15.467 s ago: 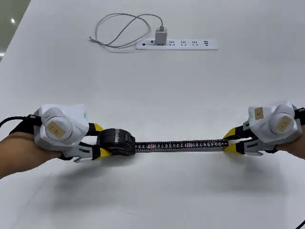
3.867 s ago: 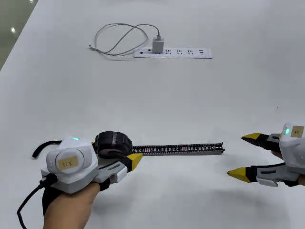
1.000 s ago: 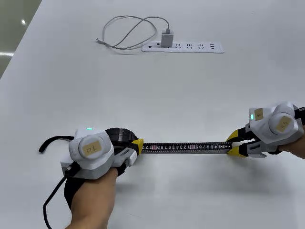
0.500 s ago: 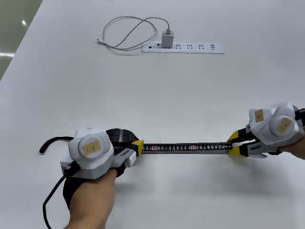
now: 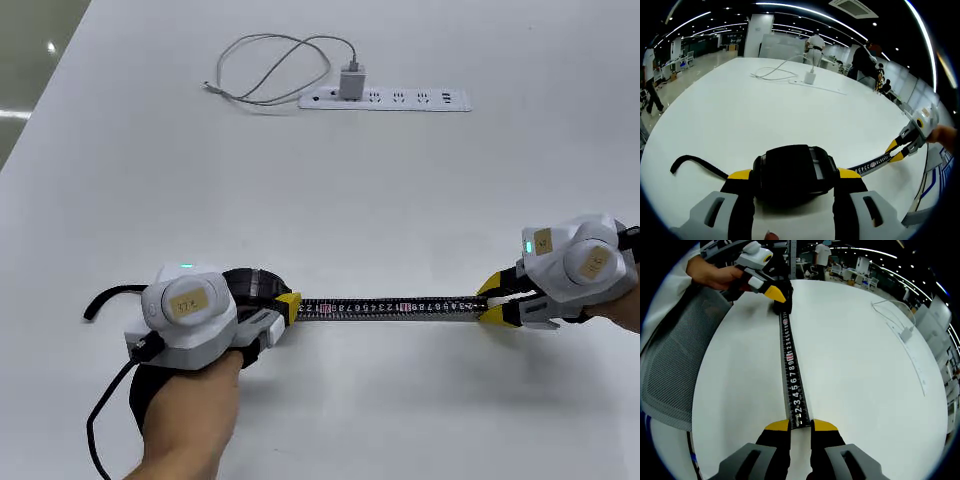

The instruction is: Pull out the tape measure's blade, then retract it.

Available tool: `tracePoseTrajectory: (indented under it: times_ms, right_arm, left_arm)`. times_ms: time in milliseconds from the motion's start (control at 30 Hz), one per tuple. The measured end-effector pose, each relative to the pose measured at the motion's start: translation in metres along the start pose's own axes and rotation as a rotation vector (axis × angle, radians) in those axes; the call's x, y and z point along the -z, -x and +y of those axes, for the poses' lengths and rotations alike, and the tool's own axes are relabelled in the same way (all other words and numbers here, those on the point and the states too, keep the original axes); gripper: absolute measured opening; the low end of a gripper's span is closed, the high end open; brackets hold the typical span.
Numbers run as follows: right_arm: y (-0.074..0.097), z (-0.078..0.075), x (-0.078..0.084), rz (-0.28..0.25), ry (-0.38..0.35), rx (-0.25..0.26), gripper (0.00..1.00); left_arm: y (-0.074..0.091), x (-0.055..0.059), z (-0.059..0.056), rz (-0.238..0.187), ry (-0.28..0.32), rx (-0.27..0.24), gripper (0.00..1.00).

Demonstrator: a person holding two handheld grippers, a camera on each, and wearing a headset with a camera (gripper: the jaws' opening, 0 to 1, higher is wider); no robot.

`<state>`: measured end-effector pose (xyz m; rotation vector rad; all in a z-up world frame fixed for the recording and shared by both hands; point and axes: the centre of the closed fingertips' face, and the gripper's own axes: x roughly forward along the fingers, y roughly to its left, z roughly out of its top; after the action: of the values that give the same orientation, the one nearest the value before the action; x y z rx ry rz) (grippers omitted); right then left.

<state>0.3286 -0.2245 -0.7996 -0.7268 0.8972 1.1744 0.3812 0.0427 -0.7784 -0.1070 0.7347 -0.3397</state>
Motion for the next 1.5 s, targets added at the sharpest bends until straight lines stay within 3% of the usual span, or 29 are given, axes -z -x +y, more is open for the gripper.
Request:
tracePoseTrajectory:
  times_ms: [1500]
  right_arm:
    - [-0.026, 0.001, -0.056, -0.096, 0.012, -0.04, 0.11]
  left_arm:
    - [0.002, 0.0, 0.0, -0.003, 0.052, 0.039, 0.59]
